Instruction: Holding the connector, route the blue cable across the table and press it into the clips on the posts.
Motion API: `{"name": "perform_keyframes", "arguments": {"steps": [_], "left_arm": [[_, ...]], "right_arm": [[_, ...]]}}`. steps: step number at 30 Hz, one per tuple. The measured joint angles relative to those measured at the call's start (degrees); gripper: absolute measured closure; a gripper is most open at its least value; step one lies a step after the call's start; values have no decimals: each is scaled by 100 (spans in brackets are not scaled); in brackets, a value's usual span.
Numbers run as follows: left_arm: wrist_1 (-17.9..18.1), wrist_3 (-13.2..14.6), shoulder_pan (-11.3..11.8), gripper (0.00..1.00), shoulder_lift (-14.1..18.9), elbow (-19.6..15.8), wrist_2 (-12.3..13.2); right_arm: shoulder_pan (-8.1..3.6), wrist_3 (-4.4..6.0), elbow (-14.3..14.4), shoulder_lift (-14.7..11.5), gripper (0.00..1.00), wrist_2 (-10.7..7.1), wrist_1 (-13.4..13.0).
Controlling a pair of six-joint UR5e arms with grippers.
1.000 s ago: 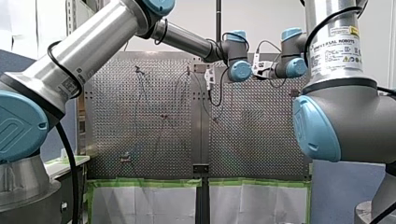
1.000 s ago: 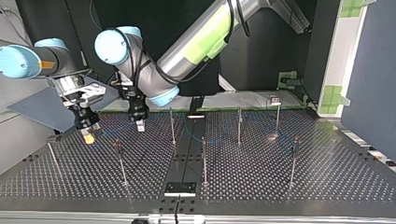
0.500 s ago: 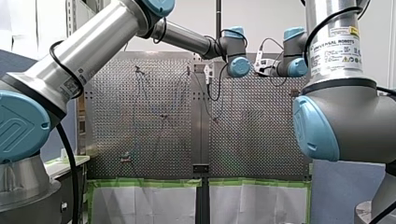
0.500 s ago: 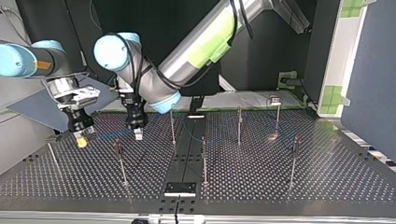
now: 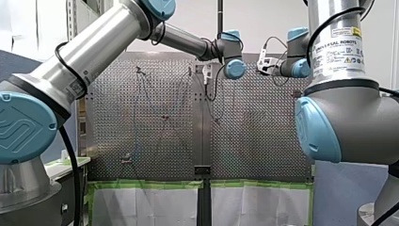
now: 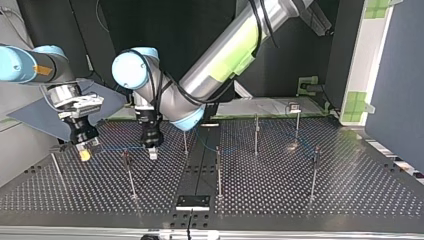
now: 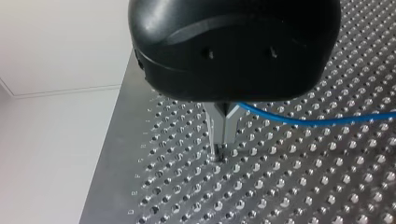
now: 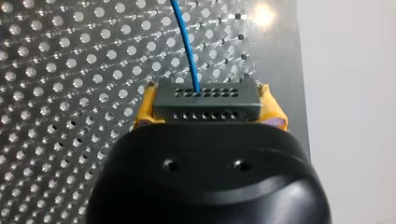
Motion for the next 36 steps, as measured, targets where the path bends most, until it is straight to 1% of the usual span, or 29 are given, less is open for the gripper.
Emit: {"name": "perform_keyframes", "arguments": {"steps": [11, 18, 24, 30, 36], "left_arm": [[65, 4, 175, 99, -2, 3, 604], [108, 33, 198, 99, -2, 5, 770], [138, 44, 203, 99, -2, 2, 988], [140, 44, 216, 99, -6, 3, 1101], [156, 38, 308, 99, -108, 7, 1276]], "right_arm": [[-8, 31, -8, 7, 100, 1, -83], [-67, 78, -9, 9, 100, 20, -147], [-132, 100, -10, 10, 100, 33, -205], [-154, 103, -10, 13, 100, 42, -216], [-160, 104, -9, 40, 100, 50, -241]]}}
